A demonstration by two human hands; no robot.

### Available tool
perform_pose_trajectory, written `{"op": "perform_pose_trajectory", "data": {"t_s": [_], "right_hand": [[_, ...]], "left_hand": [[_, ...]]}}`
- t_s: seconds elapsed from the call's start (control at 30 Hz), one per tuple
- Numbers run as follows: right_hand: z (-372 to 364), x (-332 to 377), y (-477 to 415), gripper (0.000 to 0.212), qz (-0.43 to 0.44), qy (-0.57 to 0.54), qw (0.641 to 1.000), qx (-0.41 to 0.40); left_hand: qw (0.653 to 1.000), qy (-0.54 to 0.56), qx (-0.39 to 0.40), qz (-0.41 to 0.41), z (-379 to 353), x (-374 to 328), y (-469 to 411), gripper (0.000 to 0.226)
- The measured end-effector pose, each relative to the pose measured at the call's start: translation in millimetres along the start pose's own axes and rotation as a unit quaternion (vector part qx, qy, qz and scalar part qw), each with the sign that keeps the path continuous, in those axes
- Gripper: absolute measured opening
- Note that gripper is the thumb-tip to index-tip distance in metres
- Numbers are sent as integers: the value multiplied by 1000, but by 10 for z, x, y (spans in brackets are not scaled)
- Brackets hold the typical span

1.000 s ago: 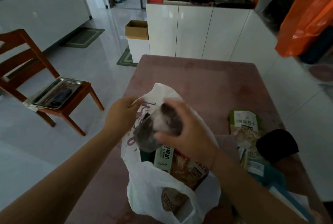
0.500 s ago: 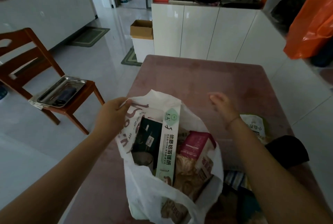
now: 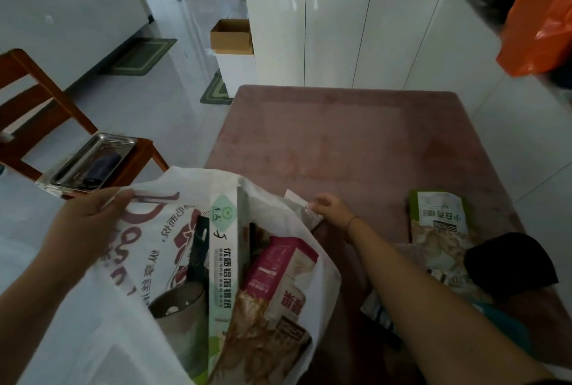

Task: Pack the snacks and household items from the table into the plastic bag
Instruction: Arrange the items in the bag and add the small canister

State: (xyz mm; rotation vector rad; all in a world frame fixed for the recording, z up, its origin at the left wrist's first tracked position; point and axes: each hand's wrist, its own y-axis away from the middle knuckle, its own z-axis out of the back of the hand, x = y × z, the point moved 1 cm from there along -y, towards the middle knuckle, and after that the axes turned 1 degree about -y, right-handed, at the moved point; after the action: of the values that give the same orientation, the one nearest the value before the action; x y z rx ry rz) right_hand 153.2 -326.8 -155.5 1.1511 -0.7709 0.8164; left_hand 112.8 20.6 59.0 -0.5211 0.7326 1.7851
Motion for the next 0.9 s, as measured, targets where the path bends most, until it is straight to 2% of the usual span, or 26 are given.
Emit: {"op": "perform_pose_trajectory", "data": {"t_s": [0.07, 0.13, 0.2, 0.27, 0.37, 0.47, 0.53, 0.6, 0.63, 0.67, 0.73, 0.77, 0.8, 0.9], "right_hand": [[-25, -8, -26, 53, -6, 1, 1000, -1], [-57, 0, -37, 54, -6, 29, 1000, -2], [-67, 7, -58, 59, -3, 72, 997, -6], [-82, 34, -57, 60, -2, 114, 993, -8], [-151, 68, -62, 45, -17, 170, 985, 7], [-193, 116, -57, 40, -29, 188, 981, 22], [-209, 160, -4, 33, -25, 174, 984, 31], [-206, 180, 72, 10, -10, 157, 987, 24], [-188, 178, 123, 7, 2, 144, 989, 16], [-150, 159, 167, 14, 7, 119, 993, 3], [-44, 126, 284, 6, 7, 39, 999, -21], [48, 116, 336, 10, 8, 3, 999, -41], [158, 118, 399, 17, 12, -25, 997, -68], [533, 221, 666, 12, 44, -120, 983, -134]], "left_hand": [[999, -15, -21, 42, 39, 210, -245, 24], [998, -24, -19, 47, 140, 875, -827, 35], [998, -47, -15, 31, 220, 1228, -1188, 53], [1000, -17, 4, 12, 137, 1030, -1039, 46], [1000, -21, -20, -3, -13, 164, -337, 28], [998, -19, -19, -50, -90, -64, -136, 21], [997, -10, -19, -76, -101, -89, -98, 20], [995, -18, -10, -102, -113, -115, -43, 20], [993, -22, -9, -112, -125, -130, -23, 21], [992, -25, -7, -120, -138, -141, -15, 21], [990, -31, 1, -135, -154, -160, 15, 20], [989, -35, 8, -141, -177, -162, 10, 20], [989, -37, 14, -144, -197, -151, -4, 19], [987, -56, 28, -151, -268, -174, -14, 23]]}}
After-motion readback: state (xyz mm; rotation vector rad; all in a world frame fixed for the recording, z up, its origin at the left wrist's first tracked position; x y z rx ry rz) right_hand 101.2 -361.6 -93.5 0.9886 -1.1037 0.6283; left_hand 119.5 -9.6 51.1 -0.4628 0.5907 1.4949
